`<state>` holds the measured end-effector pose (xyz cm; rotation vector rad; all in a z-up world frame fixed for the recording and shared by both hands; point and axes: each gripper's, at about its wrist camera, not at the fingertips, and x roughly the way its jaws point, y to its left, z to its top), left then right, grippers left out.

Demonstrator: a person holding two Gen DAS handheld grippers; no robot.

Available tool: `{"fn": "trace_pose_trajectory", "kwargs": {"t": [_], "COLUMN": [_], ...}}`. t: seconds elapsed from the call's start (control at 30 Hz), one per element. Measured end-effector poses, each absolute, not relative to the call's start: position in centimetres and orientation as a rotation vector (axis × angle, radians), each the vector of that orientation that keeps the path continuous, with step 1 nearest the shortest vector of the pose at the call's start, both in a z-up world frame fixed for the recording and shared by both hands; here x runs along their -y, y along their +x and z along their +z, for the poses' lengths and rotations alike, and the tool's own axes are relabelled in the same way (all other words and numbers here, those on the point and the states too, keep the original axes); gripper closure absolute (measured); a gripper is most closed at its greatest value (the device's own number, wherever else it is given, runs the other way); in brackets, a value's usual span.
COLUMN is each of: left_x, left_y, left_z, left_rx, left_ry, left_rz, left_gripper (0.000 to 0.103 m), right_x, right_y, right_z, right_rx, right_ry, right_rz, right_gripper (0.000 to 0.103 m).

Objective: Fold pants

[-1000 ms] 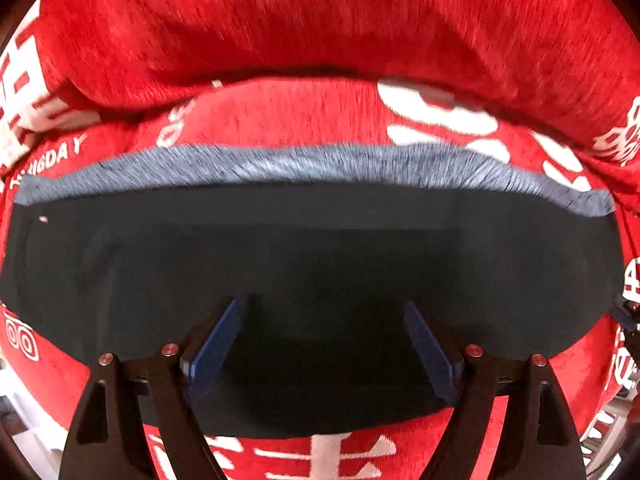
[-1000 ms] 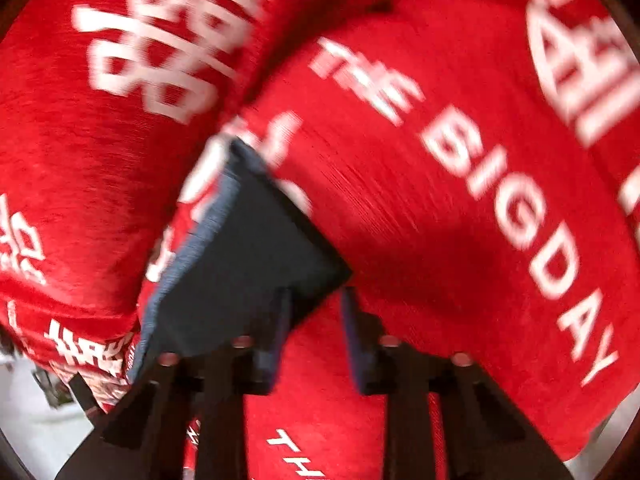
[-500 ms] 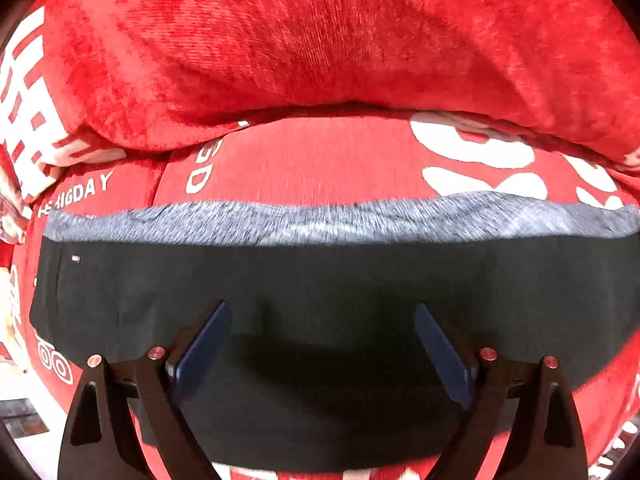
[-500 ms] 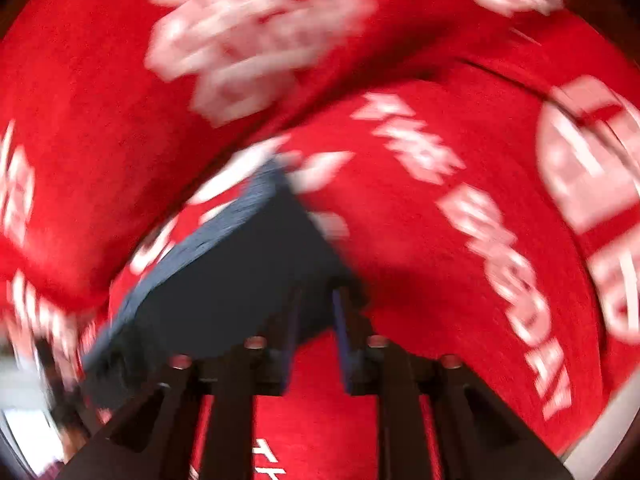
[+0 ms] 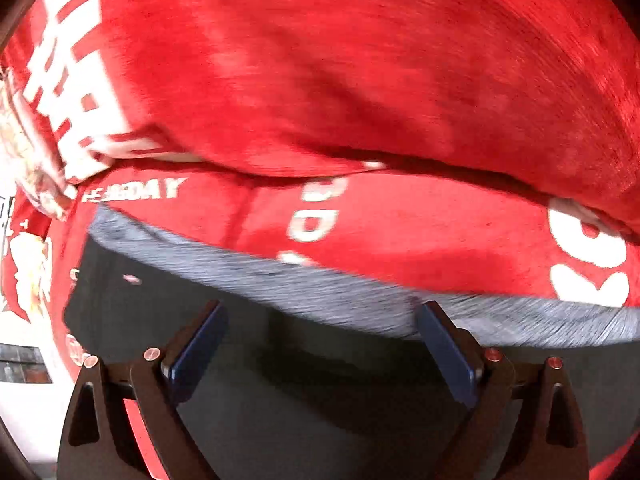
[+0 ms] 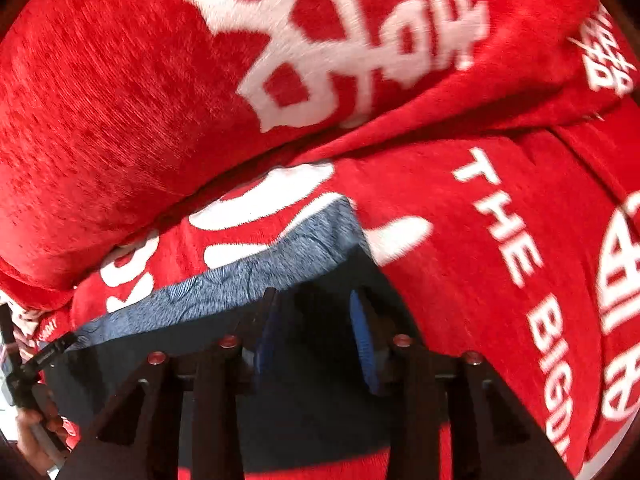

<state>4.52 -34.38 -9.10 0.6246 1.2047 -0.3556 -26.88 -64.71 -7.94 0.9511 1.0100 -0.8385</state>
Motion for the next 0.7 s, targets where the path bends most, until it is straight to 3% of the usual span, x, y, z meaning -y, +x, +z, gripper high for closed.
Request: {"fn": "trace_pose_trajectory", "kwargs": {"t": [0.27,0.5,0.63,0.7], "left_x": [24.2,15.7,11.1,9.2], "left_y": [7.9,14.7,18.1,18.9], "left_z": [-8.7,-8.7,-11.3,-12.0], "left_rx": [-1.194,-1.14,-1.183,-1.21], "left_ry": [0.694,0.687,0.696,0.619], "left_rz": [-0.353,-0.305,-0.235,-0.266], "left_gripper": [0.006,0.006,0.006,0.0], "right_x": [52.4,36.4,33.1,32.4], "right_y": [-22.5,-10.6,-6.5,-6.3], "right_z": [-6.6,-11.3,-14.7,-14.9], "right_rx": [-0.934,-0.94,-0.956,-0.937], "right_ry": [1.205,1.407,1.458,1.469], "right_rz": [-0.341,-0.028,-0.046,-0.078], "right_gripper": [0.061,0.061,0.061,0.061]}}
